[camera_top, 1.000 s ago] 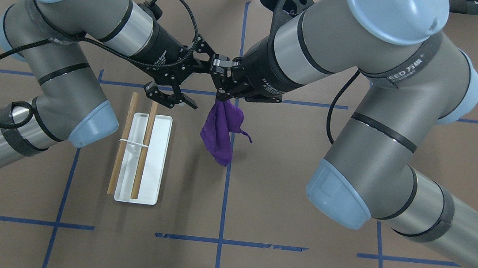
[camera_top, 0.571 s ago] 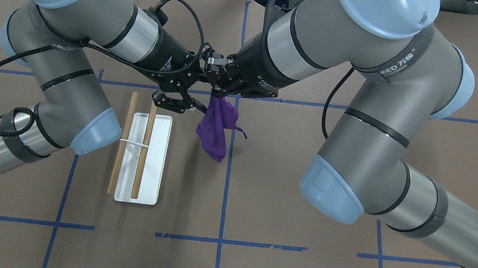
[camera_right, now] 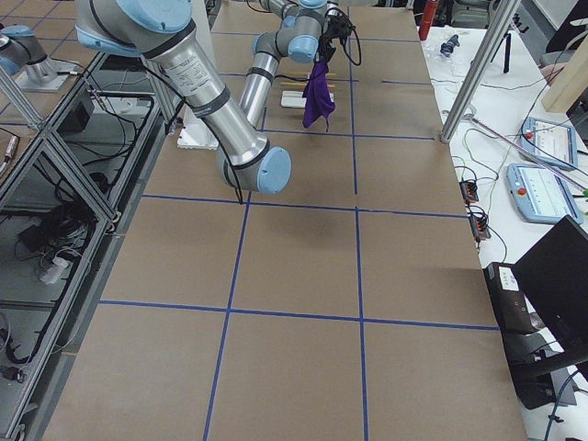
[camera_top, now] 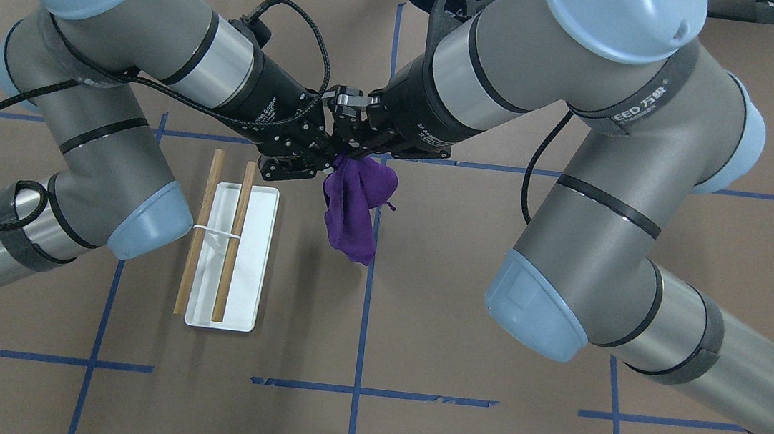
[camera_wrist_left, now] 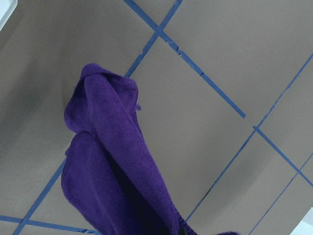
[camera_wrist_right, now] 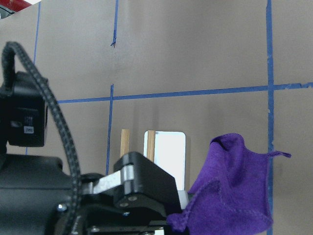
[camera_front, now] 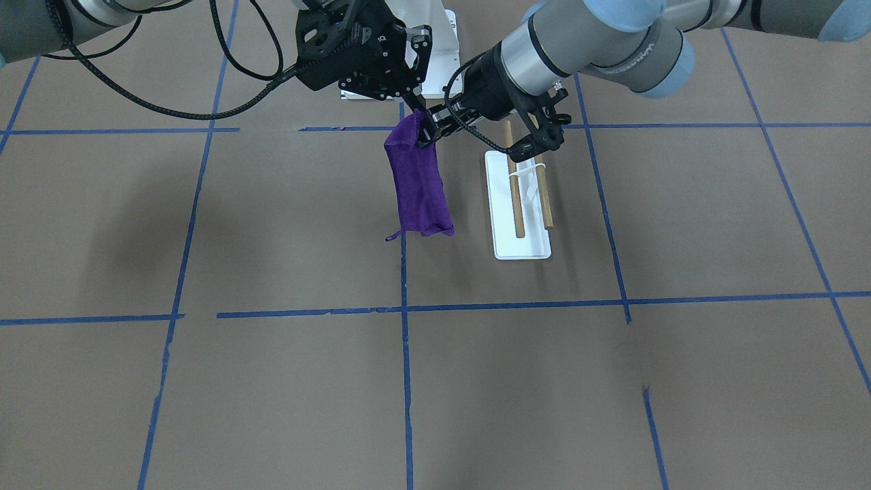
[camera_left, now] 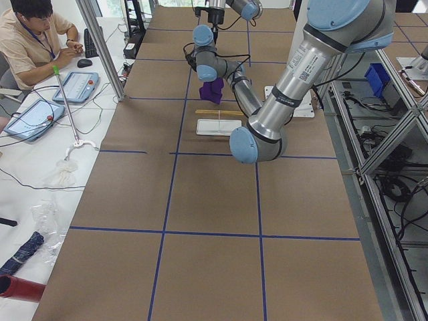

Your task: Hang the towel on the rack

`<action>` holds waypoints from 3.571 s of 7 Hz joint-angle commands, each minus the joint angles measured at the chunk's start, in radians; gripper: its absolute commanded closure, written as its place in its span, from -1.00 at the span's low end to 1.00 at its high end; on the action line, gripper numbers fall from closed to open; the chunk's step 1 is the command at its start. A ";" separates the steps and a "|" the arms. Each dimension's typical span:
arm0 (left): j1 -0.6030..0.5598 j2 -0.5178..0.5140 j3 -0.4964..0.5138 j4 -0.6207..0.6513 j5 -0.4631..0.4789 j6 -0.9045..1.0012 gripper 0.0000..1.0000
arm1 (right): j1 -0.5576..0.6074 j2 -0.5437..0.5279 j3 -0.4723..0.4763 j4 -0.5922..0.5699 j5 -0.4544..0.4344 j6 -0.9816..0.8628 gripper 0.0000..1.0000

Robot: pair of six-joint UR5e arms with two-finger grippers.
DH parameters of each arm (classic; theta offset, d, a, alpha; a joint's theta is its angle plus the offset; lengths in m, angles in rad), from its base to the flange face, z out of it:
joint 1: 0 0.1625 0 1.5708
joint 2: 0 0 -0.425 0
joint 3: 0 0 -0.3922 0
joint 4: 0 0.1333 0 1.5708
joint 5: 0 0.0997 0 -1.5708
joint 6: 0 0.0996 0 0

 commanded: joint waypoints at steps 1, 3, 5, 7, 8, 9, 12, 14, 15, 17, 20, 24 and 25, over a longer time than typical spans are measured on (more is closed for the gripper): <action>0.000 0.002 -0.005 0.000 0.000 0.000 1.00 | -0.001 -0.009 0.006 0.001 -0.018 0.008 -0.99; 0.000 0.022 -0.005 -0.003 -0.002 0.015 1.00 | 0.005 -0.113 0.110 0.003 -0.009 -0.001 -1.00; -0.009 0.140 -0.085 -0.006 -0.005 0.227 1.00 | 0.043 -0.213 0.189 0.007 0.027 -0.010 -1.00; -0.035 0.238 -0.145 -0.005 -0.020 0.398 1.00 | 0.080 -0.250 0.189 0.007 0.072 -0.010 -1.00; -0.052 0.319 -0.187 -0.003 -0.035 0.476 1.00 | 0.083 -0.262 0.192 0.007 0.072 -0.008 -1.00; -0.092 0.378 -0.193 -0.005 -0.049 0.565 1.00 | 0.086 -0.270 0.193 0.007 0.072 -0.008 -1.00; -0.159 0.490 -0.154 -0.003 -0.049 0.827 1.00 | 0.088 -0.284 0.198 0.007 0.071 -0.008 -1.00; -0.152 0.479 -0.079 -0.009 -0.045 0.850 1.00 | 0.094 -0.304 0.198 0.009 0.071 -0.010 -1.00; -0.152 0.466 -0.063 -0.009 -0.043 0.850 1.00 | 0.098 -0.309 0.198 0.009 0.071 -0.010 -1.00; -0.150 0.459 -0.045 -0.011 -0.034 0.850 -0.38 | 0.105 -0.328 0.204 0.009 0.071 -0.010 -1.00; -0.153 0.461 -0.037 -0.011 -0.005 0.844 -1.00 | 0.114 -0.371 0.221 0.007 0.067 -0.010 -1.00; -0.263 0.594 -0.049 -0.072 -0.003 1.034 -1.00 | 0.300 -0.642 0.244 0.003 0.122 -0.169 -1.00; -0.356 0.687 -0.051 -0.074 -0.003 1.257 -1.00 | 0.388 -0.758 0.236 -0.006 0.127 -0.411 -1.00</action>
